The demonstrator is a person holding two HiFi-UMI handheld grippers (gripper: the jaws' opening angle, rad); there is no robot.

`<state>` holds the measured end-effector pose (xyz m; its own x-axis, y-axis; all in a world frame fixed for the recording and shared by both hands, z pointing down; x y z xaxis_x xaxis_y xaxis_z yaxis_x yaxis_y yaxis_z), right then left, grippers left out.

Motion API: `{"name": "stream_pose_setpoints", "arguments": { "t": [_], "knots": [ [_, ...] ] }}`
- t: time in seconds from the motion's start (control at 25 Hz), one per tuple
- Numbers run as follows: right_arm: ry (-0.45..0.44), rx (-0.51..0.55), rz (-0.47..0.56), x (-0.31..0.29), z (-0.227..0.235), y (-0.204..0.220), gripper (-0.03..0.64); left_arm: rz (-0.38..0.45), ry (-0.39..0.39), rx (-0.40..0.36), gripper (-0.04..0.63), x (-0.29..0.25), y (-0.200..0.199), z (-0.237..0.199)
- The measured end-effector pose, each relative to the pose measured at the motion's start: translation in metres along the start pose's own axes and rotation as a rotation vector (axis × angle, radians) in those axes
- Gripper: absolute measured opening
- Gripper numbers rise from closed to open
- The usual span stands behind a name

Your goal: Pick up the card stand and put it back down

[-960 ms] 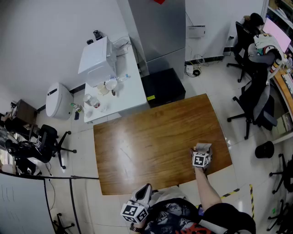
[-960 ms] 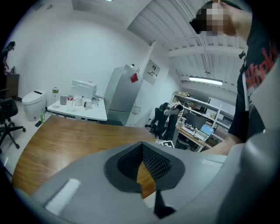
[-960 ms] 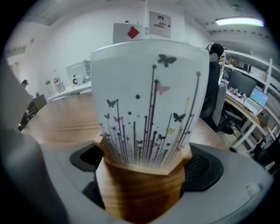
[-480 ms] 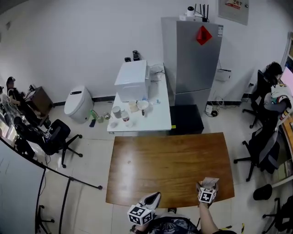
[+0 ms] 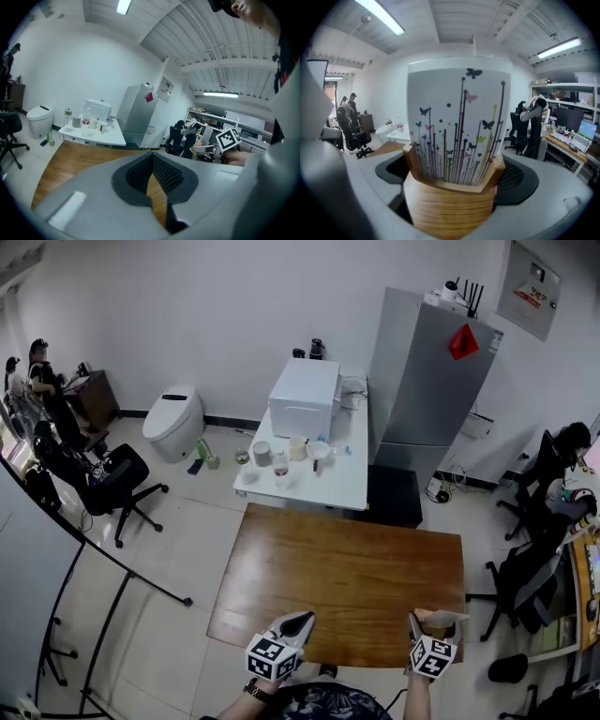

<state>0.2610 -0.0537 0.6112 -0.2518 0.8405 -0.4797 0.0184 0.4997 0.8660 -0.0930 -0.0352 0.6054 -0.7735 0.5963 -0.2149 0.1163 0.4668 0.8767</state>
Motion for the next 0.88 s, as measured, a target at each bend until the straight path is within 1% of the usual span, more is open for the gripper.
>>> {"name": "stream_pose_setpoints", "arguments": {
  "t": [0.12, 0.24, 0.52, 0.6, 0.72, 0.88],
  "knots": [
    [-0.003, -0.003, 0.016, 0.019, -0.006, -0.024, 0.546, 0.027, 0.021, -0.058, -0.009, 0.009, -0.029, -0.001],
    [-0.021, -0.003, 0.018, 0.03, -0.014, -0.032, 0.546, 0.04, 0.021, -0.087, -0.009, 0.019, -0.038, 0.001],
    [-0.02, -0.027, 0.053, 0.04, -0.02, -0.047, 0.546, 0.045, 0.037, -0.089, -0.009, 0.02, -0.033, -0.001],
    [-0.016, -0.029, 0.058, 0.04, -0.02, -0.048, 0.546, 0.061, 0.036, -0.093, -0.009, 0.019, -0.033, -0.002],
    [-0.018, -0.03, 0.06, 0.04, -0.02, -0.048, 0.546, 0.092, 0.041, -0.075, -0.009, 0.018, -0.035, -0.002],
    [-0.024, -0.039, 0.061, 0.036, -0.021, -0.051, 0.546, 0.07, 0.038, -0.078, -0.009, 0.012, -0.036, -0.004]
  ]
}}
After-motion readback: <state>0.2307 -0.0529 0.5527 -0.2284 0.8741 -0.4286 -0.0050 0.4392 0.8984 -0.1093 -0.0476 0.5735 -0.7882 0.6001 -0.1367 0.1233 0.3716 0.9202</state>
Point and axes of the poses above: the fingertips, and each gripper's own axes: x backward along the fingers, z to its right, y out of its underside, the point moved 5 cm from there along x, backward along the fingers, and after that the axes turned 12 degrees about y, right-handed, at the moved point
